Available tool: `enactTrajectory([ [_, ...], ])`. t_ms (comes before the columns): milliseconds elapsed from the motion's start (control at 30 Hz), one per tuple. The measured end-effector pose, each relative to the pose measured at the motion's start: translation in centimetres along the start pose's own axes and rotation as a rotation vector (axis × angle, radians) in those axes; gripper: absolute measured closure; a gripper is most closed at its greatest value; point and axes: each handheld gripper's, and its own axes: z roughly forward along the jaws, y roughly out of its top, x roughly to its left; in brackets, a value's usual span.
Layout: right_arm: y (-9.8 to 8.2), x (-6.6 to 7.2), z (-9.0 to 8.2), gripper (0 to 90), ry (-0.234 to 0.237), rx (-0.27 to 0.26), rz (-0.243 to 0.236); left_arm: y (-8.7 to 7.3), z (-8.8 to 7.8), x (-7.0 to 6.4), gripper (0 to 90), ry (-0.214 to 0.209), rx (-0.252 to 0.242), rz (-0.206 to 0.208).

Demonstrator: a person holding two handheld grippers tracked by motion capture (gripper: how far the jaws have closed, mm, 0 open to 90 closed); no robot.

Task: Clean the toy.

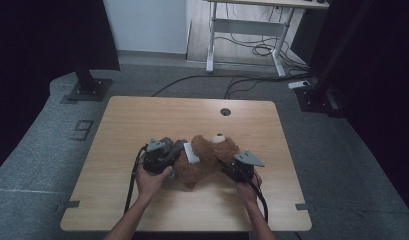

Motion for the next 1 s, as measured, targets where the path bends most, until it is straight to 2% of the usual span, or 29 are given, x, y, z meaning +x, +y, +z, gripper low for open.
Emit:
enactTrajectory([
  [67, -0.1, -0.2, 0.4, 49.5, 0.007, 0.007, 0.000, 0.1, 0.1, 0.3, 73.7, -0.007, 0.005, -0.005],
  [133, -0.3, -0.5, 0.3, 46.8, 0.018, 0.021, -0.010, 0.0, 0.1, 0.1, 73.7, -0.009, 0.010, 0.010],
  [267, -0.8, -1.2, -0.5, 40.4, 0.051, 0.063, -0.007, -0.6, -0.2, -0.4, 73.8, -0.020, 0.021, 0.033],
  [467, -2.0, -1.6, -1.9, 38.3, 0.104, 0.122, -0.003, -1.2, -1.1, -0.9, 73.7, -0.044, 0.063, 0.054],
  [533, -2.4, -1.5, -2.2, 38.5, 0.106, 0.131, -0.006, -0.4, -1.7, -1.4, 73.6, -0.054, 0.072, 0.065],
  [600, -2.7, -1.3, -2.4, 38.6, 0.100, 0.129, -0.011, 0.8, -2.4, -2.3, 73.6, -0.062, 0.055, 0.086],
  [700, -3.0, -0.9, -2.6, 38.4, 0.089, 0.121, -0.034, 3.1, -2.8, -4.6, 73.6, -0.086, 0.031, 0.139],
  [767, -3.1, -0.7, -2.7, 38.1, 0.079, 0.119, -0.045, 3.9, -2.1, -6.1, 73.5, -0.099, 0.040, 0.171],
  [833, -3.0, -0.7, -2.7, 37.9, 0.072, 0.121, -0.049, 4.3, -0.7, -7.9, 73.4, -0.119, 0.070, 0.193],
  [900, -3.0, -0.6, -2.6, 38.0, 0.059, 0.117, -0.059, 4.2, 1.3, -9.4, 73.4, -0.123, 0.104, 0.207],
  [1000, -3.0, -0.3, -2.5, 38.6, 0.026, 0.112, -0.079, 3.4, 4.0, -10.5, 73.4, -0.118, 0.149, 0.205],
])
